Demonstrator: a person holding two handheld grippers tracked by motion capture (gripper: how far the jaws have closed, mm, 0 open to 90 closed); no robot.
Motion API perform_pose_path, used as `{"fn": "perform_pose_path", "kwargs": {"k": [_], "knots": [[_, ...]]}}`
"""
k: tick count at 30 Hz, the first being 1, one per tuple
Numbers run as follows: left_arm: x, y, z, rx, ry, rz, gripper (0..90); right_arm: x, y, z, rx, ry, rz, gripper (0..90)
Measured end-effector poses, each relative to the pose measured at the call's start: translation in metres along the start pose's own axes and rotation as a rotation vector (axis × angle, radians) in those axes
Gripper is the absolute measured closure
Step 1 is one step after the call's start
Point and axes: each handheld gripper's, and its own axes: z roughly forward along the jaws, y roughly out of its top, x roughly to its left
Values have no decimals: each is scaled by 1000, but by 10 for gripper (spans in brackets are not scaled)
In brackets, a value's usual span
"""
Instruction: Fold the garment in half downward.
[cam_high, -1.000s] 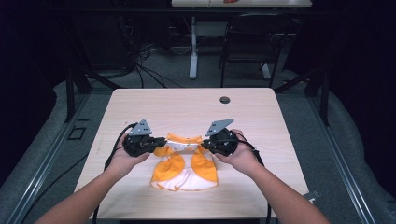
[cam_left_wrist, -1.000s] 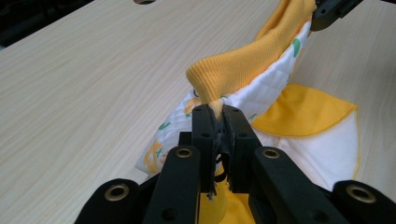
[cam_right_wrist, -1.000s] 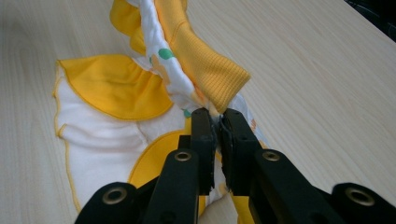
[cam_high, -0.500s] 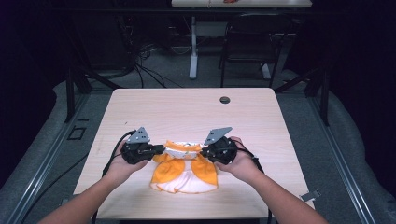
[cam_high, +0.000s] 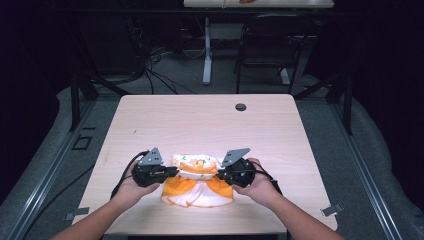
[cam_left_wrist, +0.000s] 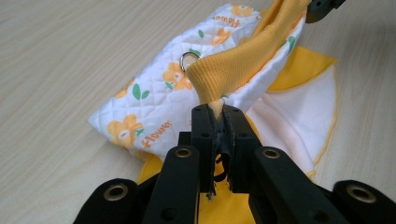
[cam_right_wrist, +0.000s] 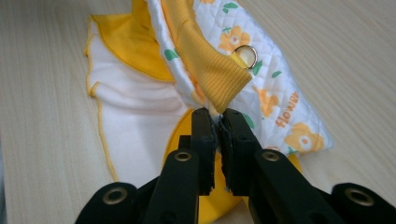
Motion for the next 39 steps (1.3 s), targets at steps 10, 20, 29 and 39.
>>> {"fn": "perform_pose_path", "kwargs": {"k": [10,20,29,39], "knots": [[-7,-12,4,12,-12,0,838,9,-11,6,9,28,2,838],[-16,-21,4,17,-34,14,833,19,-24,10,10,52,5,838],[-22,-26,2,11,-50,0,794,24,-31,10,33,66,-4,808],[-13,-17,-15,-47,-45,-46,716,17,-25,-10,-48,66,45,809]]}}
